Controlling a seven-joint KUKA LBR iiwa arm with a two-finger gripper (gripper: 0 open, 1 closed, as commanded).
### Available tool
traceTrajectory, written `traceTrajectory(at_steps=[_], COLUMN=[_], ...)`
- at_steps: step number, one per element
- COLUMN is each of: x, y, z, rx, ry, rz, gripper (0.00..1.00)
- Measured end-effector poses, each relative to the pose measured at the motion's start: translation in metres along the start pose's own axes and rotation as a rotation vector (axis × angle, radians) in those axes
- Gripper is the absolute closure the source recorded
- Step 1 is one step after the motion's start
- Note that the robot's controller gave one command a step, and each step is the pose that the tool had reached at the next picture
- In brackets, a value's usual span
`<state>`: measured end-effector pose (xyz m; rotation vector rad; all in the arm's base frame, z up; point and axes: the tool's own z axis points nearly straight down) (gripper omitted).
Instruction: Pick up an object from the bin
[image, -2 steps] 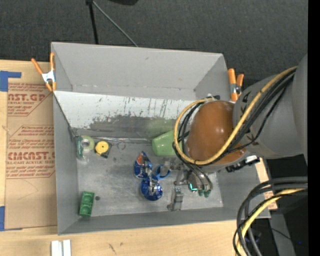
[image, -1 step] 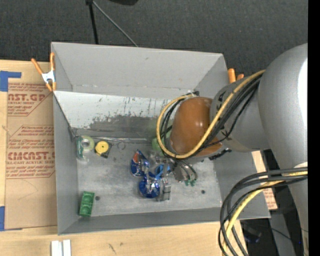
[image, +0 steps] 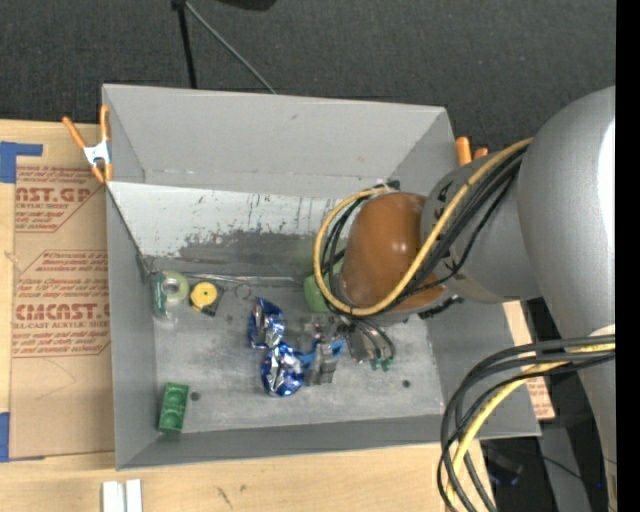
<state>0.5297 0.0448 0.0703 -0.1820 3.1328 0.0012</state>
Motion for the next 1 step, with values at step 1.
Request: traceTrajectory(at_steps=[1], x=[0.0146], y=[-0.0075], z=[-0.2190], rx=[0.002], ry=[-0.007], rz=[-0.003], gripper=[1.00])
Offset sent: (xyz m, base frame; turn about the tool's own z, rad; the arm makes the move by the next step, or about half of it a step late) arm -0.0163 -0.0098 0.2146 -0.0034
